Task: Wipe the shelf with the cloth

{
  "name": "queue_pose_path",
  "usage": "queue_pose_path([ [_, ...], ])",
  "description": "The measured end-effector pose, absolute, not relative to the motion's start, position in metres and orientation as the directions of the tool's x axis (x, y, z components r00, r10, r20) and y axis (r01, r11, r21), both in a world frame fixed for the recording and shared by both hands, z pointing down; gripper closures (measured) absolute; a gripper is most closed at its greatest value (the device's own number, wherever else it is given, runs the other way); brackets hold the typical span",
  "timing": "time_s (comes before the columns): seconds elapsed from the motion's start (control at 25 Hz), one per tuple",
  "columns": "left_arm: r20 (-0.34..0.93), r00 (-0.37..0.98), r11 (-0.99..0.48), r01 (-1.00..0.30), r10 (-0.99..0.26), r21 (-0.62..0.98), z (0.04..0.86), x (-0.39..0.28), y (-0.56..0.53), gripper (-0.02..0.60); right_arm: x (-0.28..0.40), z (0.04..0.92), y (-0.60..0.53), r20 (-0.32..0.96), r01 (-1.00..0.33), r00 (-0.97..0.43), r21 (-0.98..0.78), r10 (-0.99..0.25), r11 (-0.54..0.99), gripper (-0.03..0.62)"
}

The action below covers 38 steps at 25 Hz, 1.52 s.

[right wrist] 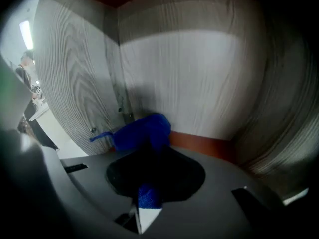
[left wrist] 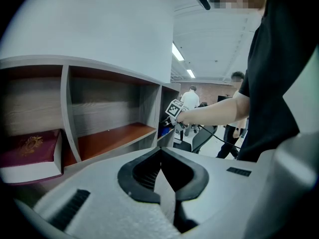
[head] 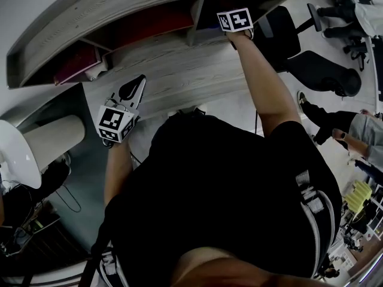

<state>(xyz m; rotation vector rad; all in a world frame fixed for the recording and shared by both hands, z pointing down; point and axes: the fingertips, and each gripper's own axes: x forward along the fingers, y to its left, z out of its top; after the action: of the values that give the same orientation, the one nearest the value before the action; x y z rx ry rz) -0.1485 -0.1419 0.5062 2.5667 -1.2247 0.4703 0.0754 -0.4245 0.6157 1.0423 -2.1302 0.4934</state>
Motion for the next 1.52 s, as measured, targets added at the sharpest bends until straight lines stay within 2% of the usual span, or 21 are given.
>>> queue_pose_path([
  [0.76, 0.401, 0.631, -0.651, -0.751, -0.664, 0.105, 0.512, -0.132, -0.151, 0.565, 0.156, 0.617, -0.447, 0.764, -0.869, -0.272, 0.066, -0.585, 0.490, 0.537],
  [1.52, 0.405, 0.627, -0.648, -0.755, -0.666, 0.104, 0.511, -0.132, -0.143, 0.565, 0.161, 0.617, -0.446, 0.788, -0.860, -0.212, 0.130, -0.578, 0.493, 0.537],
])
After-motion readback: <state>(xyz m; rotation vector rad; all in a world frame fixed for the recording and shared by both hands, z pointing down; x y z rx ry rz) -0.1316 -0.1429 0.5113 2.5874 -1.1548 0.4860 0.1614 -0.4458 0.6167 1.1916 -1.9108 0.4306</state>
